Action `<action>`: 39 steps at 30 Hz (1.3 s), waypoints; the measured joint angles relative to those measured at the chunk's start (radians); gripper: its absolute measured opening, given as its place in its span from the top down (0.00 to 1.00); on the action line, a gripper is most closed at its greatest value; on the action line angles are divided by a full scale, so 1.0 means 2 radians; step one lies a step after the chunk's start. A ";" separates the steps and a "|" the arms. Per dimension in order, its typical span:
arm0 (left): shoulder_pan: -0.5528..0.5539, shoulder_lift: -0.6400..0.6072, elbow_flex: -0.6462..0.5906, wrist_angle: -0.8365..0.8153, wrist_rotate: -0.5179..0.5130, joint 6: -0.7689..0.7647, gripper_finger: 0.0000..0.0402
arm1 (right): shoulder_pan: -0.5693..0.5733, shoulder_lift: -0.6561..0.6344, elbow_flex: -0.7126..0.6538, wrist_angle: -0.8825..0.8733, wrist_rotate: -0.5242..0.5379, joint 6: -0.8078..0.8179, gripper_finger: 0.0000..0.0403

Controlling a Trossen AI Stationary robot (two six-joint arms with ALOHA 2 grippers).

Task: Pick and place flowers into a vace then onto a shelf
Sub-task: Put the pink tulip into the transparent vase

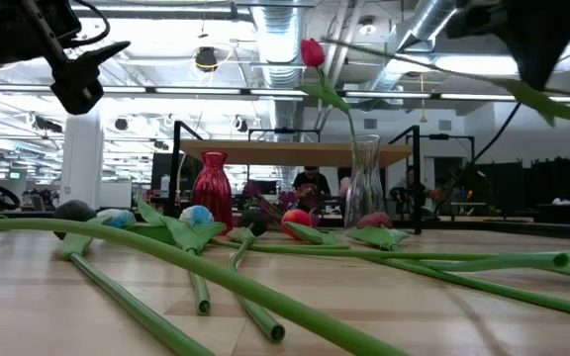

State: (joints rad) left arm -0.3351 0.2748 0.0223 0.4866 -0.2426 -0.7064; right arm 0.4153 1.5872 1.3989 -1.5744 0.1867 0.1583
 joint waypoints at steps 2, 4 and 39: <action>0.000 0.000 0.007 -0.003 -0.005 0.013 0.25 | -0.005 0.012 0.009 0.003 0.015 -0.023 1.00; 0.000 0.000 0.020 -0.003 -0.007 0.038 0.25 | -0.007 0.026 0.023 0.000 0.029 -0.049 1.00; 0.017 0.299 0.339 -0.201 0.029 0.149 0.25 | -0.012 0.117 0.156 0.007 0.601 -0.393 1.00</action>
State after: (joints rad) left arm -0.3005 0.8725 0.7000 0.0856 -0.1843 -0.4083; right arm 0.3920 1.8210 1.7114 -1.5600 1.3889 -0.6277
